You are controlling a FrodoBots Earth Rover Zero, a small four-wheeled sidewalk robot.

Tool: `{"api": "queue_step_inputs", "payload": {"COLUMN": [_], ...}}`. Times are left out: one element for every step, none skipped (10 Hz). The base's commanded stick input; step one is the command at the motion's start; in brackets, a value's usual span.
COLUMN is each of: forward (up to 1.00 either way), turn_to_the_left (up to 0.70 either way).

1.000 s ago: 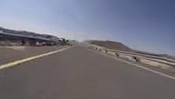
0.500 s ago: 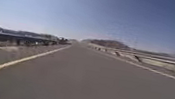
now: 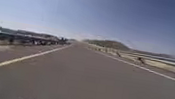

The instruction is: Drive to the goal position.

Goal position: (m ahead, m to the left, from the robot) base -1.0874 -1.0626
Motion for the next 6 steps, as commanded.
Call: {"api": "queue_step_inputs", "payload": {"forward": [1.00,1.00,1.00,1.00,1.00,1.00], "turn_to_the_left": [0.00,0.00,0.00,0.00,0.00,0.00]}}
